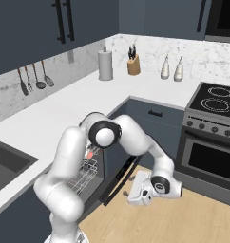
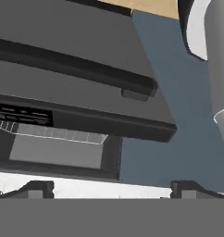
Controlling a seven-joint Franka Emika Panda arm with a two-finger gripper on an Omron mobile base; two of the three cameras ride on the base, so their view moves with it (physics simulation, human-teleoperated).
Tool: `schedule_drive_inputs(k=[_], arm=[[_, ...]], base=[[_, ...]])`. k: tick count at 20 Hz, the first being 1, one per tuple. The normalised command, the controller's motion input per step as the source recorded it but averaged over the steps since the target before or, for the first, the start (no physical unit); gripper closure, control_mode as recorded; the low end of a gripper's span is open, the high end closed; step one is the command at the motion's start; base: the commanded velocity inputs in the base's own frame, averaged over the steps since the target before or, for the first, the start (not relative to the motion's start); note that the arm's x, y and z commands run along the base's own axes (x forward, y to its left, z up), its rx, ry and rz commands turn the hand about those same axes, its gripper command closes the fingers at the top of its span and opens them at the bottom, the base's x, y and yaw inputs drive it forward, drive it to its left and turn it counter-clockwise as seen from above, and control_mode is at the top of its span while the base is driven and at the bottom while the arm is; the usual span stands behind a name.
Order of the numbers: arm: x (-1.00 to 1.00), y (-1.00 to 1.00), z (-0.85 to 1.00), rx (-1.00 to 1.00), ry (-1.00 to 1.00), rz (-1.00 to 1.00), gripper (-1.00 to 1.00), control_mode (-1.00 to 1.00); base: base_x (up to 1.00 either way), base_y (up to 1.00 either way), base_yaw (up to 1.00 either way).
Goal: Pick up the cup and bowl from the counter, place them in the dishwasher, and close the dishwasher door.
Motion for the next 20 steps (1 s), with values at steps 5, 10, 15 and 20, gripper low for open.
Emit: schedule_drive_inputs(k=[5, 10, 15, 20], arm=[[0.28, 0.0, -0.45, 0.2, 0.17, 0.0, -1.0, -1.0], [0.21, 0.0, -0.52, 0.08, 0.0, 0.0, -1.0, -1.0], [0.35, 0.0, -0.57, 0.05, -0.03, 0.0, -1.0, -1.0], [0.37, 0.0, -0.62, 0.02, -0.02, 0.0, -1.0, -1.0]], base=[[0.0, 0.0, 0.0], [0.0, 0.0, 0.0], [0.0, 0.0, 0.0], [0.0, 0.0, 0.0]])
